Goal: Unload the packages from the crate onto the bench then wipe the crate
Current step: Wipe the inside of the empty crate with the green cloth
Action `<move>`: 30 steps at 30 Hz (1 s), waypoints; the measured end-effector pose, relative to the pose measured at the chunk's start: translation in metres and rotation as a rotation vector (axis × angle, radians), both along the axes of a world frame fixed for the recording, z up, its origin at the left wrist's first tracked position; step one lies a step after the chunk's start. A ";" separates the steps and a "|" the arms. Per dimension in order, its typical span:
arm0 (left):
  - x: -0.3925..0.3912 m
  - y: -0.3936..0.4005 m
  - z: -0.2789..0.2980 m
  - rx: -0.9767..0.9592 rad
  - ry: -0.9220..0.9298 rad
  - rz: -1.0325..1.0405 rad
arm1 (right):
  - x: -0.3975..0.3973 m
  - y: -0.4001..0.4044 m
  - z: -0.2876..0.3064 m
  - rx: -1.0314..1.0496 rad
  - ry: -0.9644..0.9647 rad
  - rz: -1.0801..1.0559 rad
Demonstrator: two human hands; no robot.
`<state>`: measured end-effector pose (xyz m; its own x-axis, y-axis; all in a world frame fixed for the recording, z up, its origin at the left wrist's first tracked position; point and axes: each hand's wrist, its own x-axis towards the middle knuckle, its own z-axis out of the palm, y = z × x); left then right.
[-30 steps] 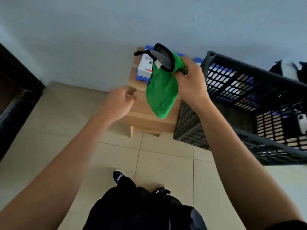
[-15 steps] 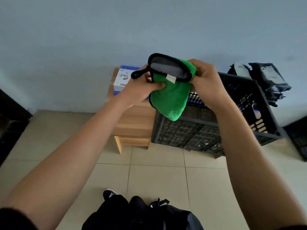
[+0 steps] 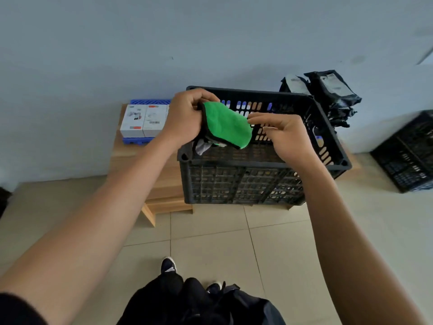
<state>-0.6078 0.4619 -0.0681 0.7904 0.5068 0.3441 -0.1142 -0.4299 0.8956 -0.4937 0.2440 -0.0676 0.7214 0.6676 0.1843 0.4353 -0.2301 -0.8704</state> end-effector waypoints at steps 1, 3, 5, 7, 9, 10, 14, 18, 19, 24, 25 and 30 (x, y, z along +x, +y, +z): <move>0.007 -0.001 -0.001 0.021 0.001 0.034 | 0.002 0.003 -0.002 0.016 -0.002 -0.024; 0.020 -0.002 -0.003 0.068 0.006 0.080 | 0.007 0.014 -0.007 0.039 0.046 -0.006; 0.033 -0.004 -0.005 0.077 0.011 0.086 | 0.012 0.030 -0.015 0.020 0.124 0.025; 0.044 -0.003 -0.007 0.053 0.029 0.075 | 0.019 0.046 -0.024 -0.020 0.187 0.040; 0.054 0.002 -0.010 0.021 0.072 0.065 | 0.027 0.061 -0.032 -0.028 0.241 0.061; 0.059 0.006 -0.013 0.014 0.093 0.057 | 0.032 0.068 -0.036 -0.022 0.267 0.070; 0.081 0.027 -0.025 0.050 0.167 -0.003 | 0.056 0.095 -0.049 -0.001 0.386 0.066; 0.105 0.046 -0.038 -0.004 0.232 -0.096 | 0.083 0.119 -0.060 0.065 0.584 0.049; 0.111 0.051 -0.041 -0.033 0.245 -0.115 | 0.090 0.124 -0.063 0.081 0.614 0.055; 0.140 0.070 -0.056 -0.310 0.280 -0.158 | 0.117 0.140 -0.081 0.121 0.655 0.055; 0.145 0.073 -0.057 -0.360 0.282 -0.147 | 0.121 0.142 -0.086 0.115 0.660 0.058; 0.164 0.081 -0.070 -0.502 0.292 -0.070 | 0.139 0.154 -0.107 0.018 0.502 0.054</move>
